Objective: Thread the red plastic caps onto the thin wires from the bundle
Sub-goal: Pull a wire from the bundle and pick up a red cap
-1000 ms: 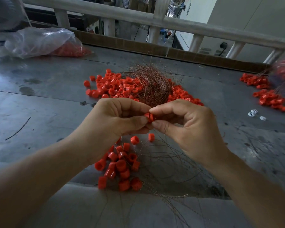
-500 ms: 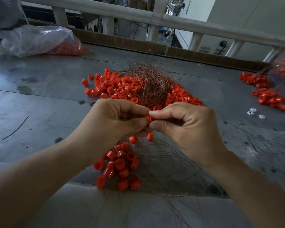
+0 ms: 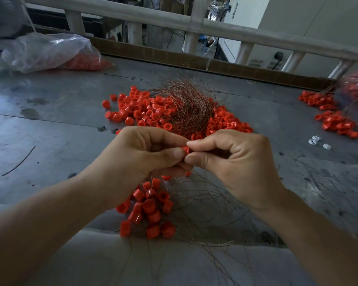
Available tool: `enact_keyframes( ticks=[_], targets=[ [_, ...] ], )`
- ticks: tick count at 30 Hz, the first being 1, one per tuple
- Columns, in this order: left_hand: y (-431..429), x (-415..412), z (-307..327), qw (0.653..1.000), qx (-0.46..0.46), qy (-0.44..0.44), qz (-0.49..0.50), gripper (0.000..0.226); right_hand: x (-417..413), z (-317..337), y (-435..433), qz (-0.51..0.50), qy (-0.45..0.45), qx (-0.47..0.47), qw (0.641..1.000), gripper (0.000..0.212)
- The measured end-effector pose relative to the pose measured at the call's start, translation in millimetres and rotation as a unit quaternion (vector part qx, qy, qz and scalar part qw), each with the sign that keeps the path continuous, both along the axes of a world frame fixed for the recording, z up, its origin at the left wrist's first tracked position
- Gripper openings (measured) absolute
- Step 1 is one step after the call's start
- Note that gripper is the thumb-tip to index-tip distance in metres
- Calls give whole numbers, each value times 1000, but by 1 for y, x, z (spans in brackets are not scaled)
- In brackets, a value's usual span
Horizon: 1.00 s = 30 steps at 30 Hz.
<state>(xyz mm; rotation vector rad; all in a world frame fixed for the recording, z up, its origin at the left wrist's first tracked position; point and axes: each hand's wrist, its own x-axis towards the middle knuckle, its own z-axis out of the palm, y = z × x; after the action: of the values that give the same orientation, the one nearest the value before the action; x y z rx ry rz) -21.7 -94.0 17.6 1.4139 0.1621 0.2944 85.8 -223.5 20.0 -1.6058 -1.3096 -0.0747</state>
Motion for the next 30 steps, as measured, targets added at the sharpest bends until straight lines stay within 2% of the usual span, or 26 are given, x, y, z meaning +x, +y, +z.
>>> enact_keyframes(
  ticks=[8,10,13,18,21,23,26,30],
  targets=[
    [3,1,0,999,3,0,-37,29,5,2,-3,45,35,-31,998,22],
    [4,0,0,999,14,-2,-50,29,7,4,-3,58,52,-44,996,28],
    [5,-1,-1,998,18,-1,-67,27,9,6,-3,66,9,-79,995,42],
    [7,-2,-2,996,0,8,-91,35,8,8,-4,108,-25,-129,985,26],
    [5,-5,-1,993,-4,-10,-116,44,8,8,-4,100,-68,-133,984,18],
    [1,-5,-1,994,43,-29,-96,56,8,8,-5,89,-86,-130,984,15],
    [-8,-4,-4,990,129,-43,-31,52,6,7,-5,78,-110,-128,983,13],
    [-11,-7,-4,988,146,-52,-23,59,2,7,-7,76,-122,-131,981,8]
  ],
)
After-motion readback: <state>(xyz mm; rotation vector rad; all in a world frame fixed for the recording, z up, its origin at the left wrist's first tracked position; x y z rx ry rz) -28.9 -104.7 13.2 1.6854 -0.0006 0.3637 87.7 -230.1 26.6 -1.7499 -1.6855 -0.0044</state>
